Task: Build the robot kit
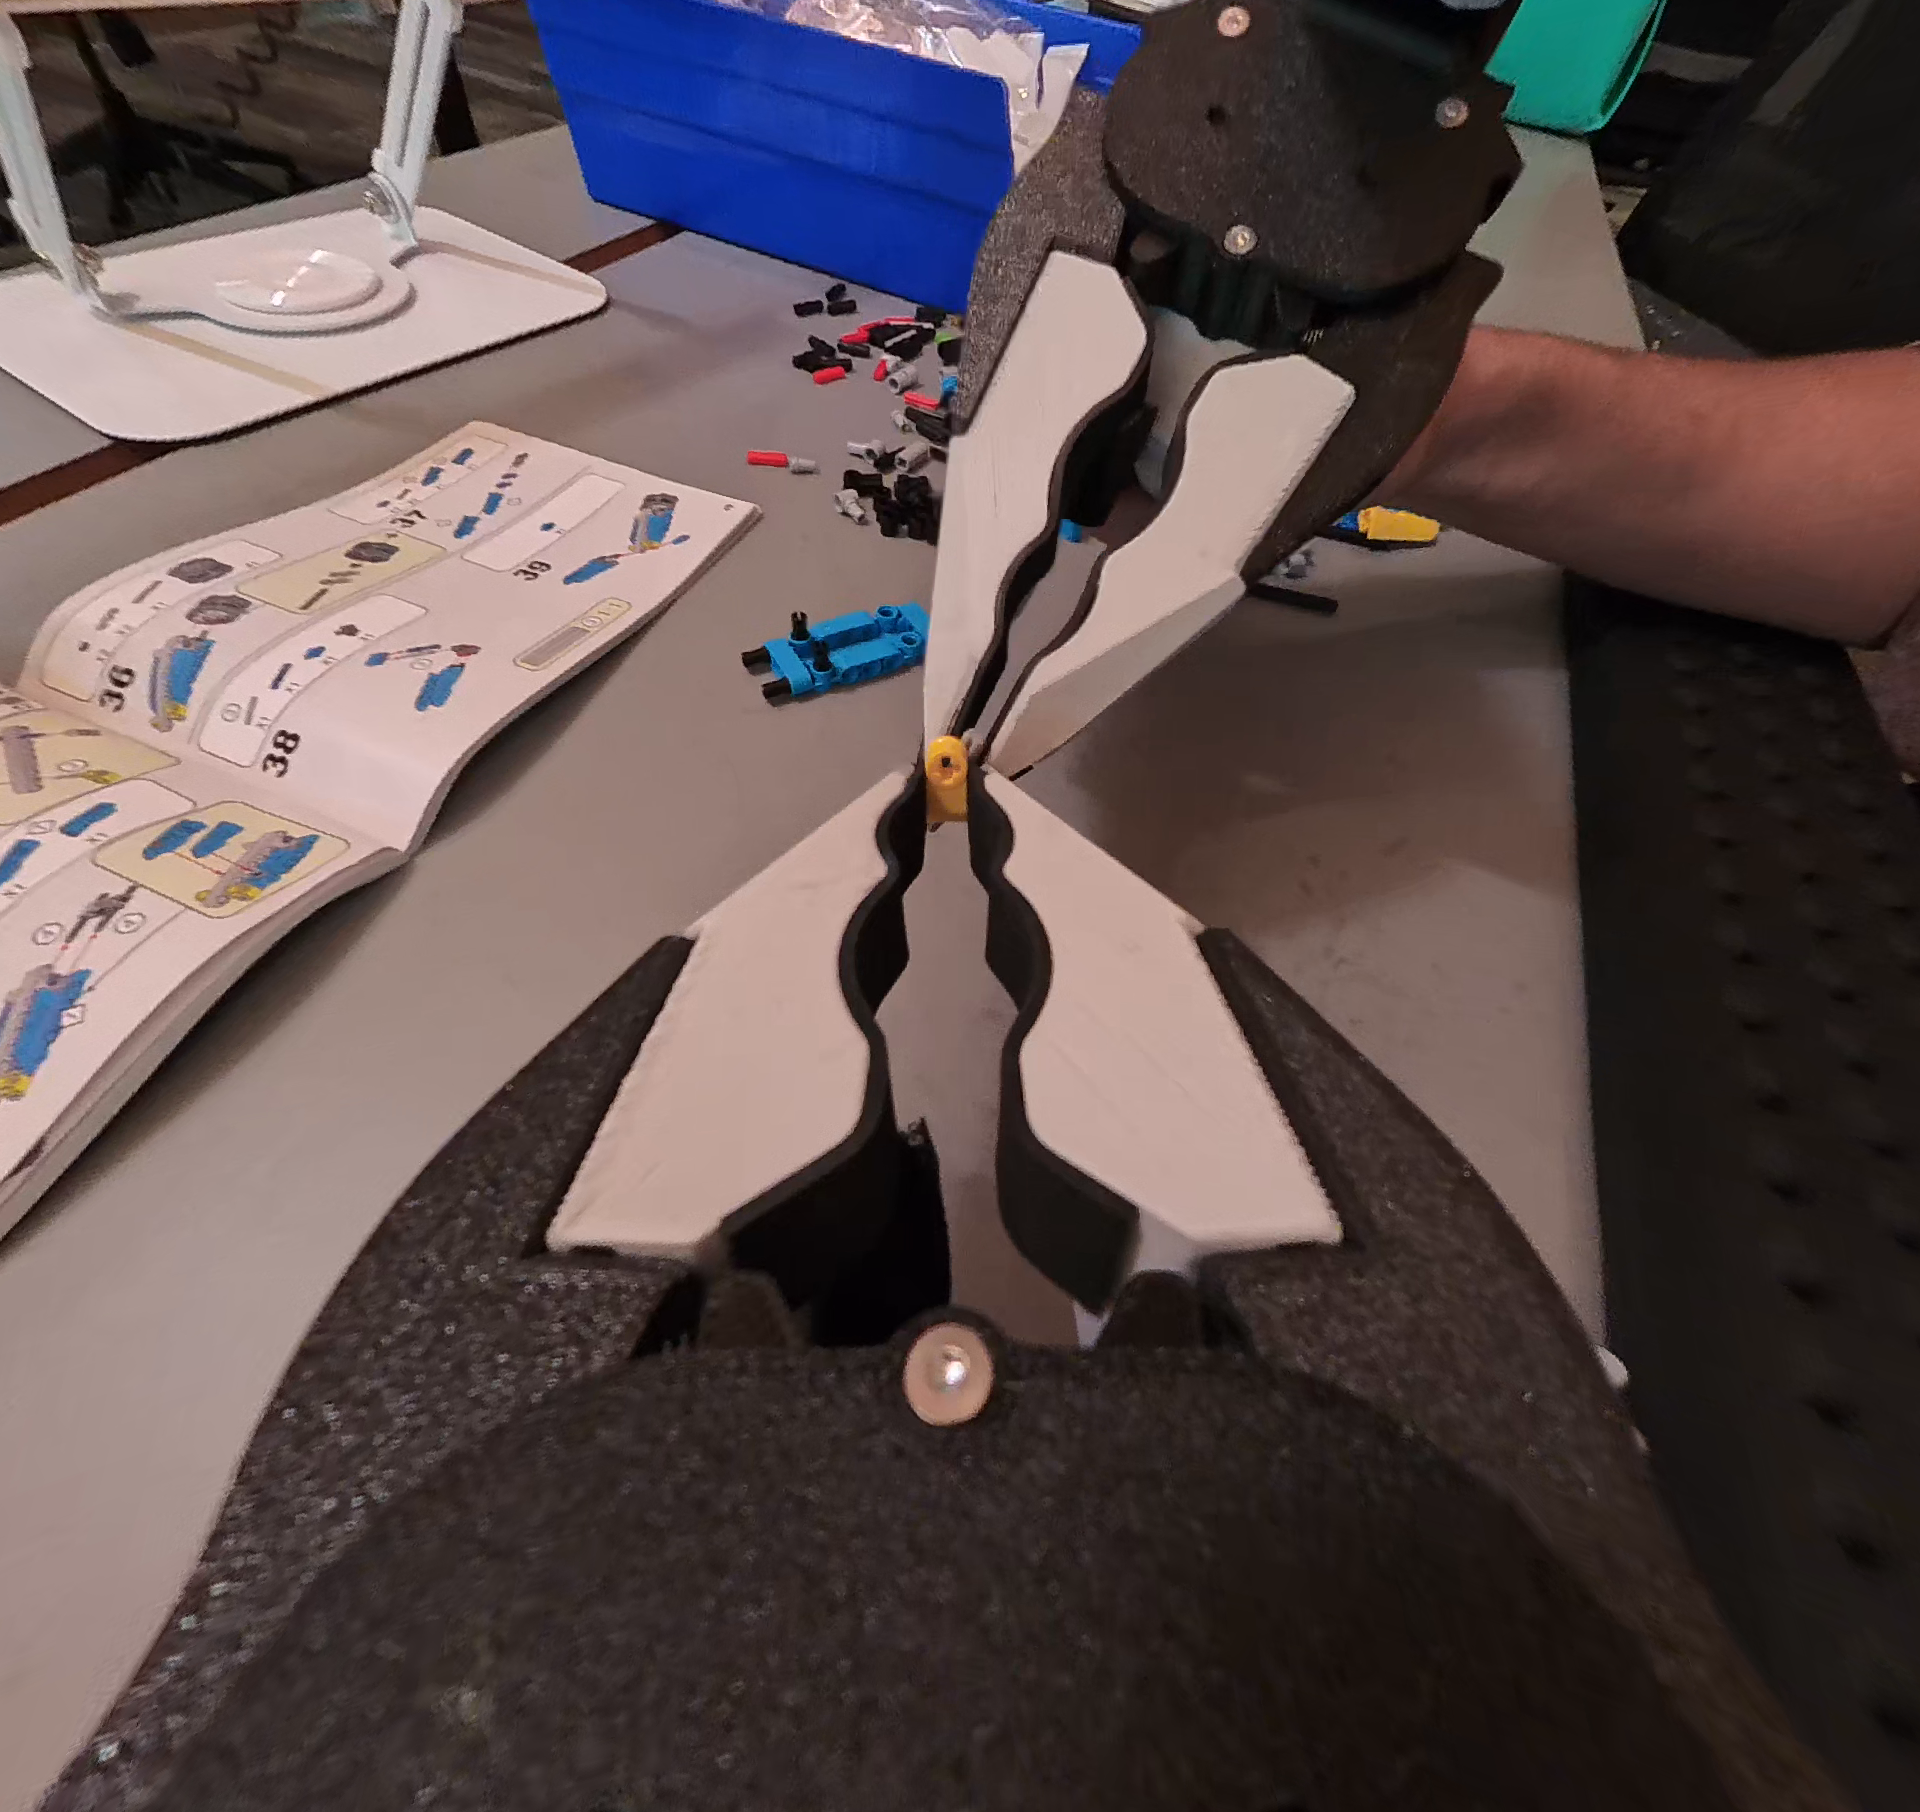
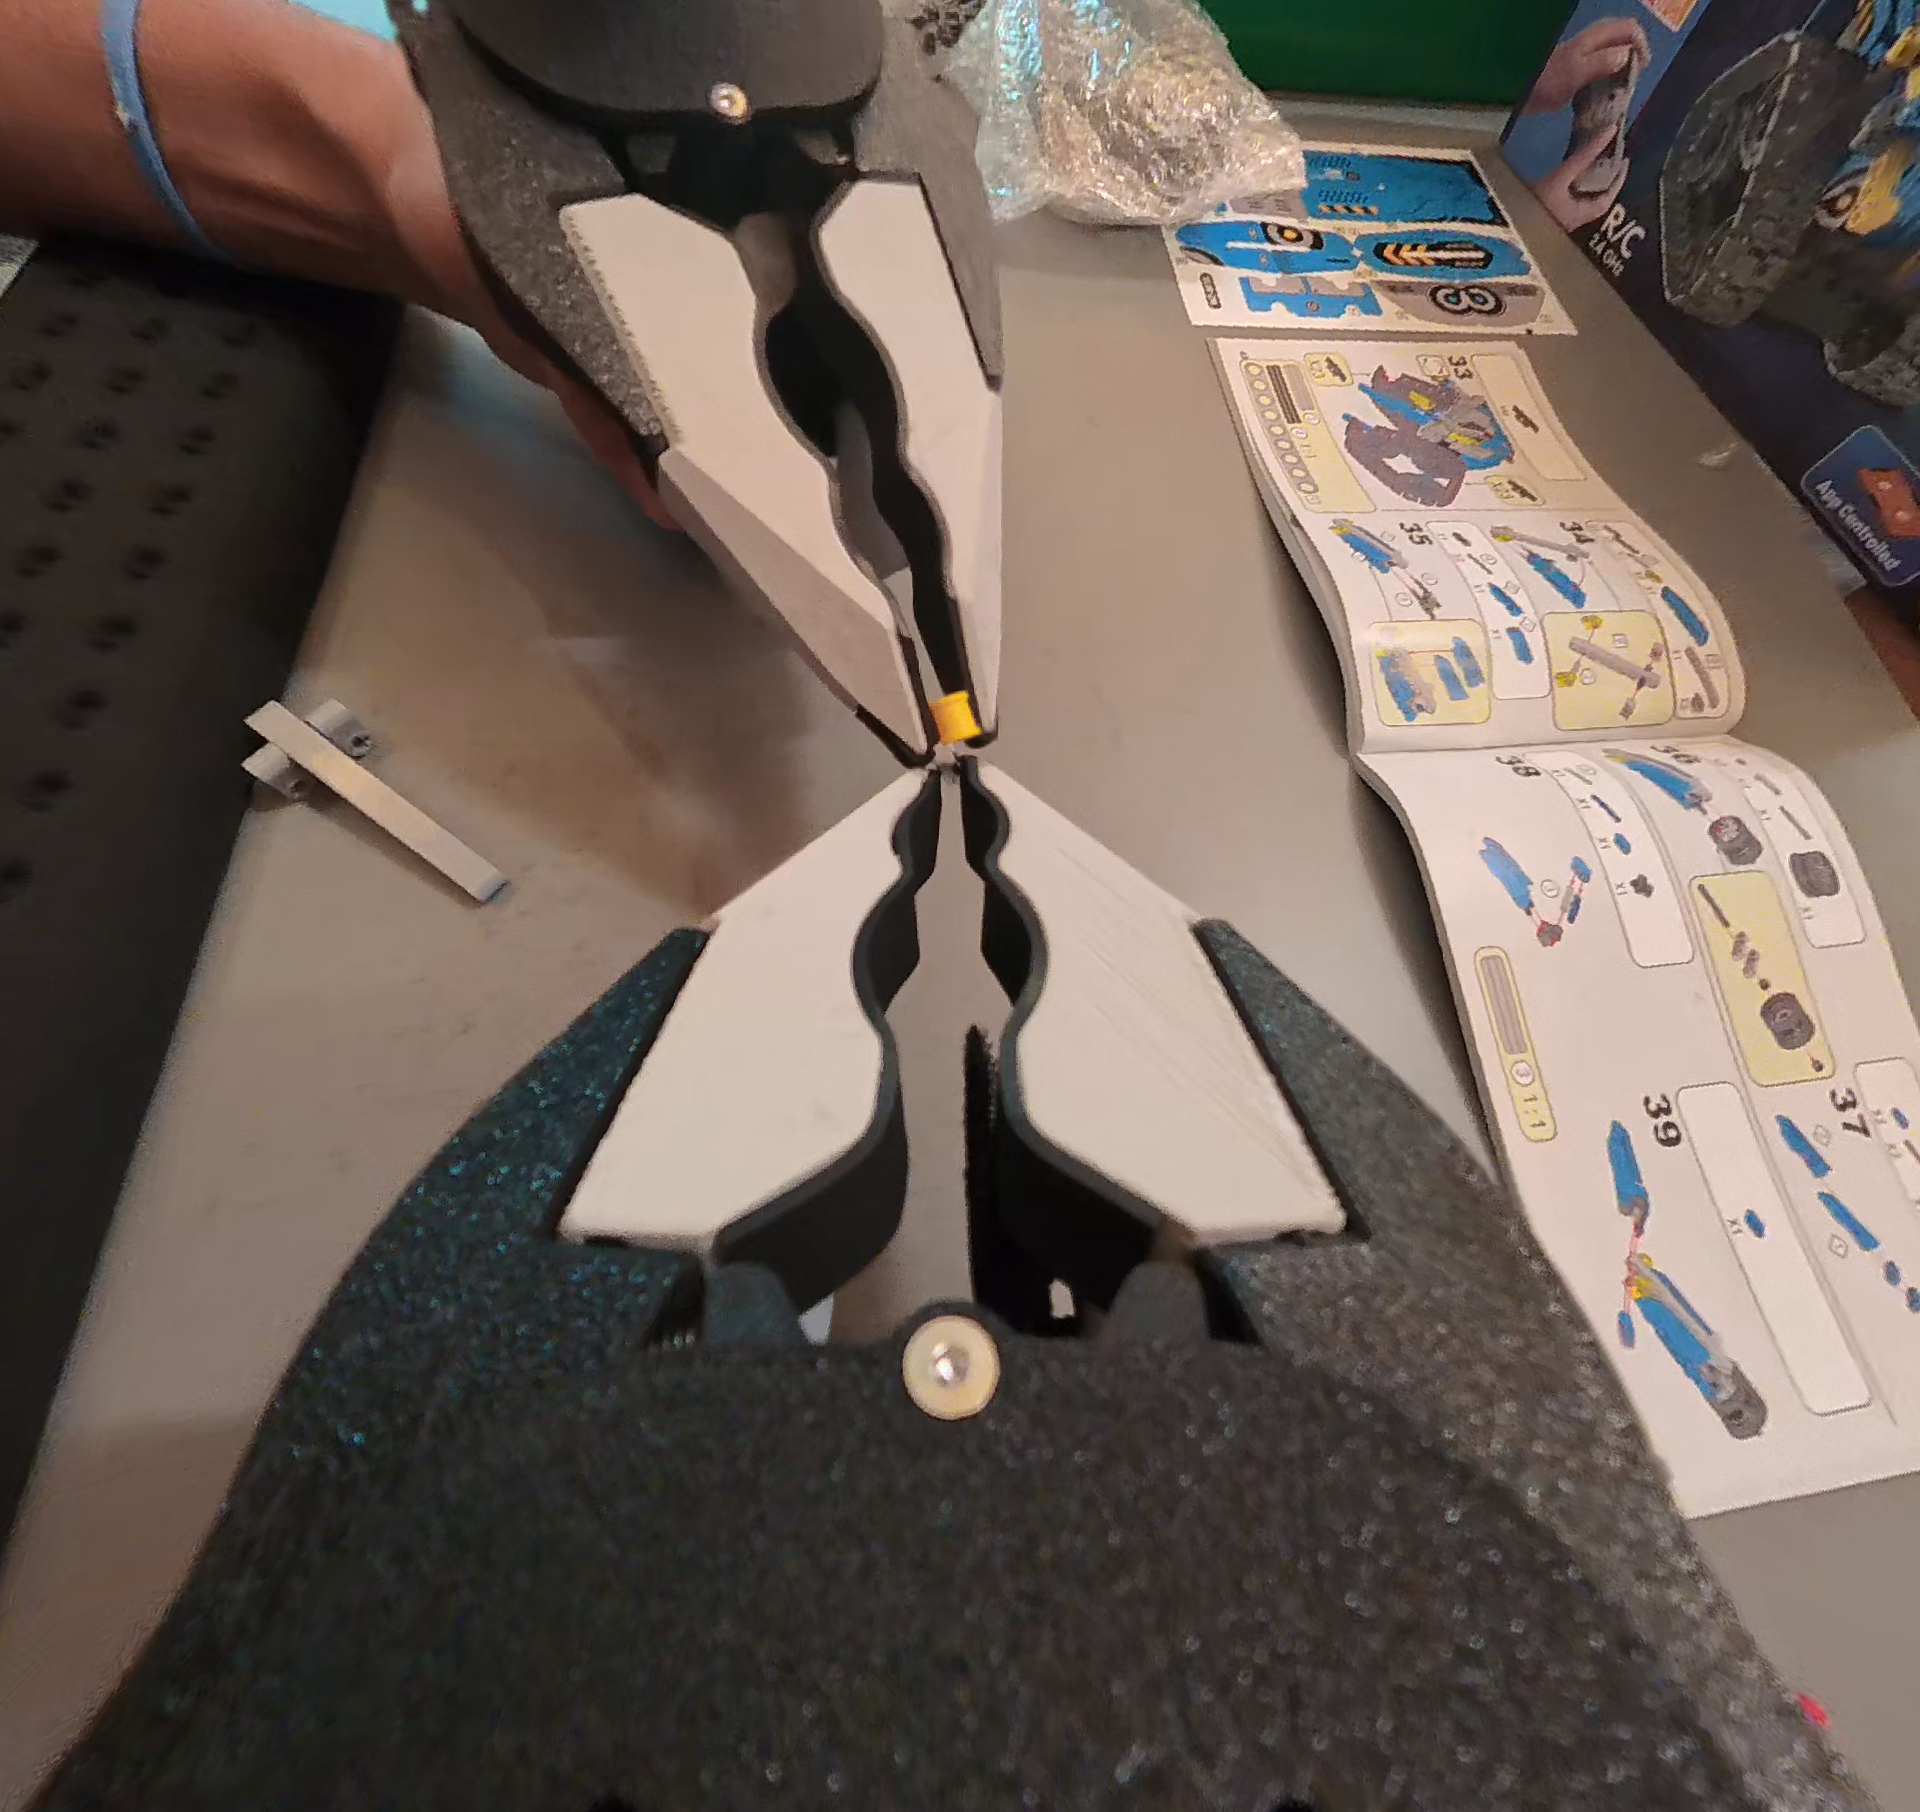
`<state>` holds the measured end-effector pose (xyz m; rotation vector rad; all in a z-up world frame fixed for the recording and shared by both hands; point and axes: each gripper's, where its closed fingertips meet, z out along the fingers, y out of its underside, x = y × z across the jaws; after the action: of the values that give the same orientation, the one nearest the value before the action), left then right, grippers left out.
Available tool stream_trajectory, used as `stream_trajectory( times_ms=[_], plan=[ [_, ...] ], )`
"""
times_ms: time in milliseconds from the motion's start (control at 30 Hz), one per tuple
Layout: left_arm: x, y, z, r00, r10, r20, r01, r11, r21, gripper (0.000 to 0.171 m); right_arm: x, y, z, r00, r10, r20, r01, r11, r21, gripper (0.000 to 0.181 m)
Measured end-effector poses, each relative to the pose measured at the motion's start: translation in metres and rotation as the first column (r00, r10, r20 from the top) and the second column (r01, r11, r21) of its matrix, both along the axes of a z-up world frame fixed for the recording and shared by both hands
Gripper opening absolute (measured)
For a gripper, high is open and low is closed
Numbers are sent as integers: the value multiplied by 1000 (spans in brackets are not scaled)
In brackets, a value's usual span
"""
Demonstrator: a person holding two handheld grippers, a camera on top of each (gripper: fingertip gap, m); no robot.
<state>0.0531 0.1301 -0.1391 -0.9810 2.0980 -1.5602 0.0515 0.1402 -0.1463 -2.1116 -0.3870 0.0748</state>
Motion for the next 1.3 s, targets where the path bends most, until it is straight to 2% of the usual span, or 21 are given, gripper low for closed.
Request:
stream_trajectory(
  times_ms=[167, 233, 367, 500, 567, 633, 700, 800, 900, 967, 1033, 1300],
  plan=[
    [-6, -3, 1, 996, -56, -71, 50, 994, -94, 7, -5, -2, 3, 989, 54, 141, -61, 997, 44, 3],
    [-8, -5, -1, 994, -70, -82, 63, 995, -82, 7, -7, -3, 1, 981, 66, 180, -73, 997, 31, 3],
    [-9, -8, -15, 995, -70, -65, 74, 995, 61, 7, -9, -7, -12, 967, 99, 236, -92, 995, -38, 3],
    [-11, -12, -33, 997, -75, -31, 80, 967, 242, 7, -10, -11, -29, 930, 150, 337, -118, 987, -113, 3],
    [-11, -12, -37, 997, -73, -22, 76, 955, 288, 7, -9, -12, -33, 908, 169, 384, -127, 983, -131, 3],
    [-9, -11, -36, 998, -67, 2, 63, 950, 305, 7, -8, -12, -34, 917, 169, 362, -124, 982, -143, 3],
    [-5, -8, -25, 998, -44, 34, 34, 968, 247, 7, -5, -9, -26, 943, 136, 305, -109, 988, -105, 3],
    [0, 1, 0, 999, -5, 40, 2, 998, 67, 7, 0, -6, 1, 984, 83, 158, -86, 996, 13, 3],
    [0, 6, 17, 1000, -7, 20, 9, 996, -93, 7, 4, -8, 18, 997, 63, 48, -67, 993, 93, 3],
    [-2, 6, 25, 999, -21, 30, 26, 988, -154, 7, 2, -9, 26, 997, 73, -23, -70, 990, 122, 3],
    [-5, 2, 29, 998, -42, 55, 50, 987, -156, 7, 0, -9, 25, 997, 79, -1, -78, 990, 116, 3],
    [-9, -8, 10, 996, -72, 50, 72, 997, 2, 7, -9, -7, 14, 976, 78, 202, -96, 992, 80, 3]
  ],
)
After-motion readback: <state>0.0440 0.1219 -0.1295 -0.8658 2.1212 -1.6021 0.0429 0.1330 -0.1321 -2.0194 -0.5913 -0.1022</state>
